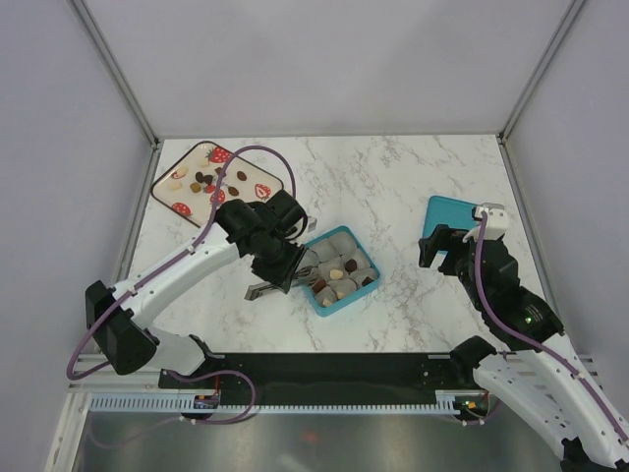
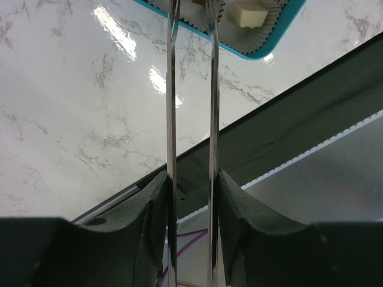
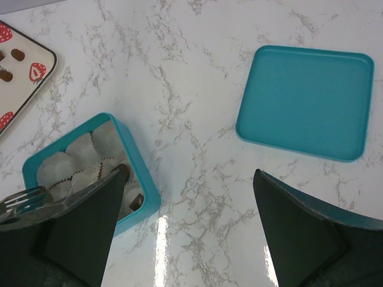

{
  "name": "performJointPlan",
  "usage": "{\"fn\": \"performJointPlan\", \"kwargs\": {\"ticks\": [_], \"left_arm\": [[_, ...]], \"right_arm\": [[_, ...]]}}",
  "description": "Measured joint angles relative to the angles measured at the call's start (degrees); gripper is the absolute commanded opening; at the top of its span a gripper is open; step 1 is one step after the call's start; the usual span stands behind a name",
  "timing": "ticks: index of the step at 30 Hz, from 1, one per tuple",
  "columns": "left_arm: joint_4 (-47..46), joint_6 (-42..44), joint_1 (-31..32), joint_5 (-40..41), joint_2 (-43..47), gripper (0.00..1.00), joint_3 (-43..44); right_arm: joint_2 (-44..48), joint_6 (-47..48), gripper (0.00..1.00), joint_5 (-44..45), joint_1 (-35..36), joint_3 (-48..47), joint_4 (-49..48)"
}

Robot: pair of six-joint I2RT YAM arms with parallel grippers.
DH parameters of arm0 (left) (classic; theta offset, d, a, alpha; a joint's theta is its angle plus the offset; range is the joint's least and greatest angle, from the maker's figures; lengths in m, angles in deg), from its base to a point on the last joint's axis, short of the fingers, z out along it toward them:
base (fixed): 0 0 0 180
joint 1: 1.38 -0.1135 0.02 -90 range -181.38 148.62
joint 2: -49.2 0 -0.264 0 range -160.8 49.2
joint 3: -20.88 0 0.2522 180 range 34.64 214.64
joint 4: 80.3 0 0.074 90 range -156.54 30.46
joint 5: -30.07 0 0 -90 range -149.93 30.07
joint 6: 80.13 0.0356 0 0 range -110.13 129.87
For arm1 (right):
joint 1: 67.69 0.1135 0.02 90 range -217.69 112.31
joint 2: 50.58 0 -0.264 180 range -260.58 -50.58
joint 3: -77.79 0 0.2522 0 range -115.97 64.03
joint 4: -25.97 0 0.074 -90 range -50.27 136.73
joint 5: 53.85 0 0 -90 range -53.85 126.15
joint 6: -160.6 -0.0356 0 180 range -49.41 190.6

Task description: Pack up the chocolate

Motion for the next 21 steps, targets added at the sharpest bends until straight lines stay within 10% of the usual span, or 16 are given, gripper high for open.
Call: {"fn": "performJointPlan", "kwargs": {"ticks": [21], "left_arm": [[-2.25, -1.55, -9.14, 9.73, -3.34, 0.45, 14.08]], "right_arm": [[0.61, 0.0, 0.97, -0.07, 0.0, -0.7, 0.17]]}}
